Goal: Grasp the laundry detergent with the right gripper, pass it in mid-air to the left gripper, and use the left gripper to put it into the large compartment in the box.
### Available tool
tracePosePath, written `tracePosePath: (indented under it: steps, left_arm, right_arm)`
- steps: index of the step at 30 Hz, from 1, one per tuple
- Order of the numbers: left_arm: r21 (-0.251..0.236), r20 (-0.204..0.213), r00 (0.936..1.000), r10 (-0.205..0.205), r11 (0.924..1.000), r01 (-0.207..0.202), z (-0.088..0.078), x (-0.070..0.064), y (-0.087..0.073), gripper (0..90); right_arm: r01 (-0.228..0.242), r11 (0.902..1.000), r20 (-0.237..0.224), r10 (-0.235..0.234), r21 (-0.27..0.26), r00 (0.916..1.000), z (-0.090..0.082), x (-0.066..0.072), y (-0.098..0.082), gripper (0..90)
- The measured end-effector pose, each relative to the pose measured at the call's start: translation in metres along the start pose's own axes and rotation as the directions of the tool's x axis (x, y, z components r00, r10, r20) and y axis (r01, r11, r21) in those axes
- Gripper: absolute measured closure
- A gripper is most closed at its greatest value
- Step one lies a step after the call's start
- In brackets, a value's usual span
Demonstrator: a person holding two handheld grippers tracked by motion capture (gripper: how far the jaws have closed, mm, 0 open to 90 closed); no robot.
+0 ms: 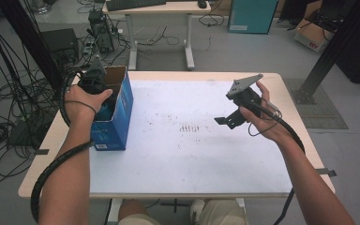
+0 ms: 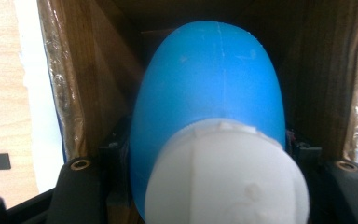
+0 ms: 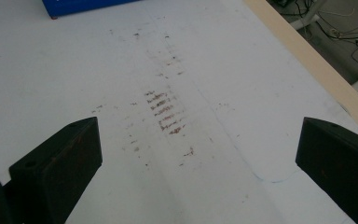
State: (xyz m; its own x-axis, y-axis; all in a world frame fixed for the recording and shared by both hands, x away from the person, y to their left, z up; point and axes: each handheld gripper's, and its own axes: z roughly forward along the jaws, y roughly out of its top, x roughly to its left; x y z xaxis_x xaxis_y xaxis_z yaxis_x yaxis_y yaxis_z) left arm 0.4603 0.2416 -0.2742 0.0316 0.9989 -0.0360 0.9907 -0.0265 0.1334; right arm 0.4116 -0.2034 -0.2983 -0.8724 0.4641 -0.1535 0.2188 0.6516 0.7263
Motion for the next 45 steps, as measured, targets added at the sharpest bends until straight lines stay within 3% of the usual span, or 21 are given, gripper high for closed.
tracePosePath:
  steps: [6,11,22,31,36,40,42,45]
  left_arm:
    - [-0.013,-0.002,1.0,0.001,0.9999,-0.001,0.0,0.002,-0.002,36.2]
    - [-0.021,0.021,0.9997,0.01,0.9997,-0.009,-0.004,0.0,-0.003,29.8]
    - [-0.046,-0.023,0.999,0.038,0.9982,-0.039,-0.031,-0.006,-0.007,26.6]
    - [-0.055,-0.034,0.9949,0.095,0.9938,-0.097,-0.052,-0.01,-0.017,23.2]
    - [-0.116,-0.026,0.9901,0.138,0.9834,-0.14,-0.078,-0.016,-0.022,18.1]
    - [-0.165,-0.005,0.9824,0.187,0.9687,-0.185,-0.096,-0.031,-0.023,13.5]
    - [-0.171,0.014,0.9739,0.227,0.9601,-0.221,-0.102,-0.044,-0.023,10.9]
    - [-0.196,0.01,0.9643,0.265,0.9461,-0.257,-0.106,-0.06,-0.024,9.9]
  right_arm:
    - [0.001,1.0,0.003,-0.001,-0.001,1.0,0.0,0.001,0.001,0.3]
    - [0.006,1.0,0.003,-0.006,0.002,1.0,0.0,0.001,0.002,0.3]
    - [0.006,1.0,0.003,-0.006,0.002,1.0,0.003,0.0,0.005,0.3]
    - [-0.016,0.9995,0.008,0.015,0.027,0.9998,0.004,-0.005,0.005,0.3]
    - [-0.034,0.9985,0.014,0.034,0.044,0.9993,0.0,-0.007,0.008,0.3]
    - [-0.025,0.9981,0.022,0.024,0.056,0.9995,-0.004,-0.011,0.012,0.3]
    - [-0.029,0.9973,0.027,0.028,0.067,0.9992,-0.006,-0.013,0.013,0.3]
    - [-0.035,0.9952,0.039,0.031,0.091,0.9988,-0.009,-0.018,0.013,0.3]
